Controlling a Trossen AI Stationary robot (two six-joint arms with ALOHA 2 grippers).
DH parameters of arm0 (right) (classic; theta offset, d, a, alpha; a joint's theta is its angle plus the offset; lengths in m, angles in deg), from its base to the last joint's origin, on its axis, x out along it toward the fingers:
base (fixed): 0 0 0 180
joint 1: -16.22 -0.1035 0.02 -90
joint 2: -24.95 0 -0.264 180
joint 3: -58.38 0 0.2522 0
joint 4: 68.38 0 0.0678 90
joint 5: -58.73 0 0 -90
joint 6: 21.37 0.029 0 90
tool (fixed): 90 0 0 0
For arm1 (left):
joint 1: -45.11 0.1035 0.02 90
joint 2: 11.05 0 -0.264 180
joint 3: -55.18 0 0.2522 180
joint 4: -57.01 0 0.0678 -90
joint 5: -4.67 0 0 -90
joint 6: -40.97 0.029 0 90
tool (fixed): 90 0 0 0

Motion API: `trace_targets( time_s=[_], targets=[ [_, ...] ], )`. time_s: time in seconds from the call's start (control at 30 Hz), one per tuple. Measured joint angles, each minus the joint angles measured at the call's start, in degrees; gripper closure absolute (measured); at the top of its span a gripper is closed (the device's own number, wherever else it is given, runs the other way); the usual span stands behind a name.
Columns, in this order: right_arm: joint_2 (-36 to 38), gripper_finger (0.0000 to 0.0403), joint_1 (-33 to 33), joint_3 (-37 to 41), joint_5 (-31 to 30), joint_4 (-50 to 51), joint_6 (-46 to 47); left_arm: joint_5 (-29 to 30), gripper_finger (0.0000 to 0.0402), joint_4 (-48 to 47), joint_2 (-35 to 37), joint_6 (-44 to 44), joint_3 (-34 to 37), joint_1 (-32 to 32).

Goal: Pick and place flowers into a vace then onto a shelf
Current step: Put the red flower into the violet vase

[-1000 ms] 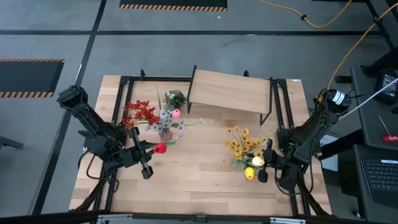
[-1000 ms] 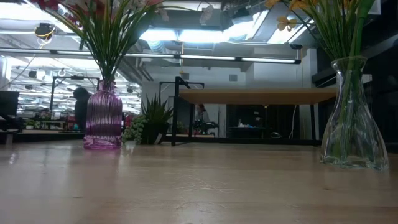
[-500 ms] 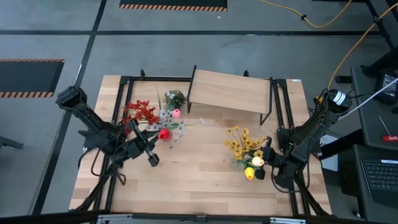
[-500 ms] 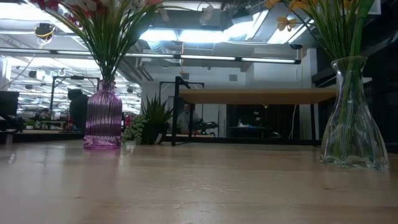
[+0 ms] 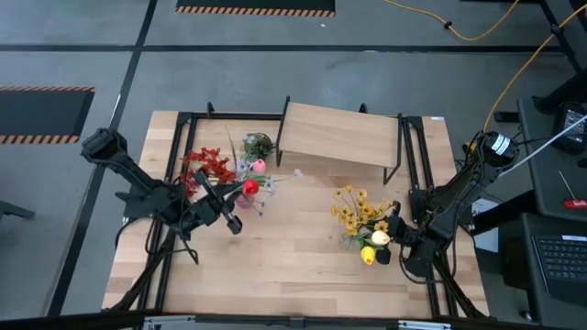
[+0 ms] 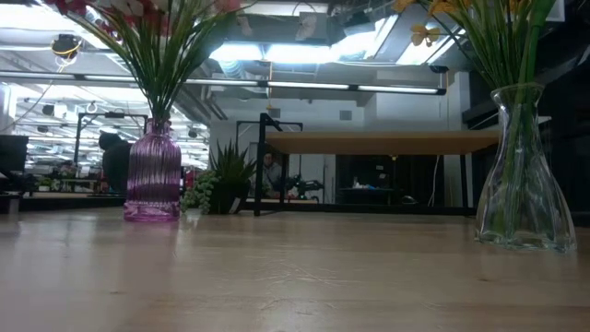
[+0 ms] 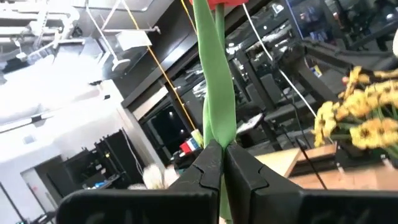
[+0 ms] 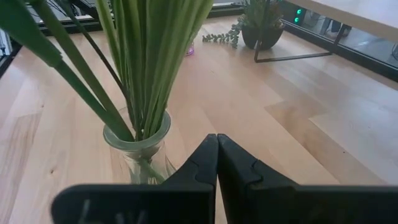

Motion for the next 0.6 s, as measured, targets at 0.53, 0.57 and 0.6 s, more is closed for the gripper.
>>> trace_targets(
  time_s=[0.53,0.57,0.6],
  targets=[
    [0.01,0.0391,0.13,0.02,0.05,0.52,-0.02,-10.78,0.0398,12.99,0.39,1.71,11.25,1.23],
    [-0.01,0.0391,0.13,0.02,0.02,0.63,-0.02,-12.23,0.0398,12.99,0.39,2.89,11.25,1.23],
    [-0.01,0.0391,0.14,0.02,0.0,0.63,-0.02,-13.58,0.0398,12.99,0.39,4.36,11.25,1.23]
  ],
)
